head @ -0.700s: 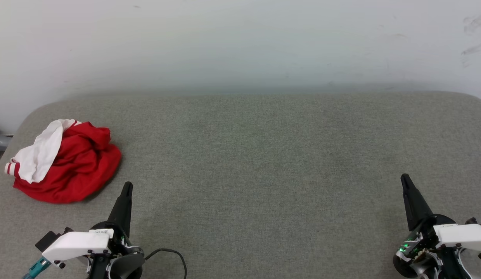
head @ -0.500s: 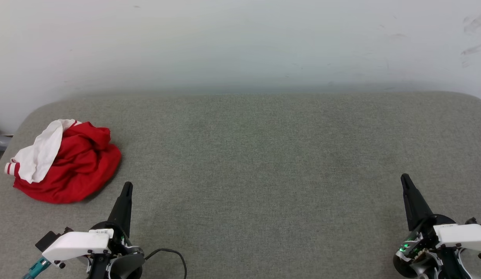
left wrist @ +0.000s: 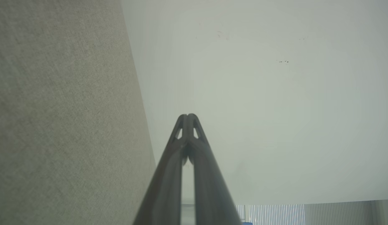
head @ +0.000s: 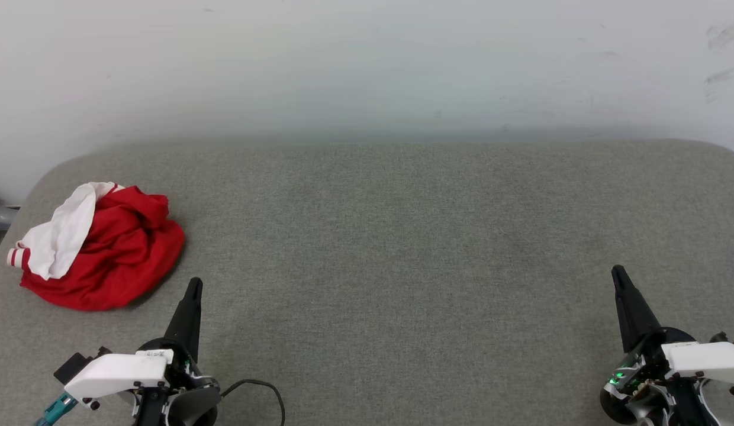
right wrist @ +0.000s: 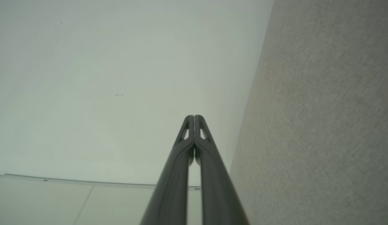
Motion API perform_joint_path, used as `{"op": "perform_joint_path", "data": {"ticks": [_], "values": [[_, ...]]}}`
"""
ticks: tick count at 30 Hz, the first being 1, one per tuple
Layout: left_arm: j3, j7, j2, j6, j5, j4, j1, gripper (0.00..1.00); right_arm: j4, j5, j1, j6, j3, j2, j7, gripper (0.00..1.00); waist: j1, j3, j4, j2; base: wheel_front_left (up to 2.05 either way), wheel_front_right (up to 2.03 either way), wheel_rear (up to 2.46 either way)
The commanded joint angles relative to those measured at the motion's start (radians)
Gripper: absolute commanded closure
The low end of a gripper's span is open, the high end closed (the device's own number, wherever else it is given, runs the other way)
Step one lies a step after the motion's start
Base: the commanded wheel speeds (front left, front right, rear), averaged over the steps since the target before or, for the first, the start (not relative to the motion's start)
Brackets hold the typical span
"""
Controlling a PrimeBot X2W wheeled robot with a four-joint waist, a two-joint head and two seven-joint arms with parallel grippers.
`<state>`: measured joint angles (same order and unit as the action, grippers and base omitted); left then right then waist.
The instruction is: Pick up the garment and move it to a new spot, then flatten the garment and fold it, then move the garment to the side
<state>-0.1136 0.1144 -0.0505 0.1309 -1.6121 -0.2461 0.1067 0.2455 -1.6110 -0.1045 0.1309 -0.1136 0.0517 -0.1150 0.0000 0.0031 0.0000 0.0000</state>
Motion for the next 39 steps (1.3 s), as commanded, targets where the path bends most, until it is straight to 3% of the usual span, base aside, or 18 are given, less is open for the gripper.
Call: {"op": "perform_joint_path", "data": {"ticks": [1, 5, 6, 19, 27, 39], "values": [[-0.002, 0.001, 0.001, 0.002, 0.001, 0.003, 0.007, 1.00, 0.000, 0.001, -0.014, 0.000, 0.001, -0.004, 0.002, 1.00, 0.0000, 0.000, 0.000, 0.0000, 0.00, 0.00, 0.00], [0.001, -0.001, 0.000, 0.000, 0.000, -0.003, -0.001, 1.00, 0.003, 0.001, 0.002, 0.000, 0.000, 0.000, 0.001, 1.00, 0.0000, 0.000, 0.000, 0.0000, 0.00, 0.00, 0.00], [0.002, -0.001, 0.001, 0.000, 0.000, -0.010, -0.005, 0.00, 0.009, 0.001, 0.007, 0.000, 0.000, 0.000, 0.001, 0.00, 0.0000, 0.000, 0.000, 0.0000, 0.00, 0.00, 0.00], [0.009, -0.056, 0.002, 0.000, 0.064, -0.007, -0.025, 0.00, 0.001, 0.117, 0.042, 0.000, -0.006, 0.000, 0.056, 0.00, 0.0000, 0.001, 0.000, 0.0000, 0.00, 0.00, 0.00], [0.005, -0.093, 0.002, -0.031, 0.228, 0.037, -0.019, 0.00, -0.057, 0.288, 0.052, 0.000, -0.010, -0.001, 0.093, 0.00, 0.0000, 0.002, 0.000, 0.0000, 0.00, 0.00, 0.00], [0.067, -0.149, 0.001, -0.124, 0.566, 0.106, -0.028, 0.00, -0.159, 0.644, 0.073, 0.000, 0.025, -0.001, 0.150, 0.00, 0.0000, 0.004, 0.001, 0.0000, 0.00, 0.00, 0.00]]}}
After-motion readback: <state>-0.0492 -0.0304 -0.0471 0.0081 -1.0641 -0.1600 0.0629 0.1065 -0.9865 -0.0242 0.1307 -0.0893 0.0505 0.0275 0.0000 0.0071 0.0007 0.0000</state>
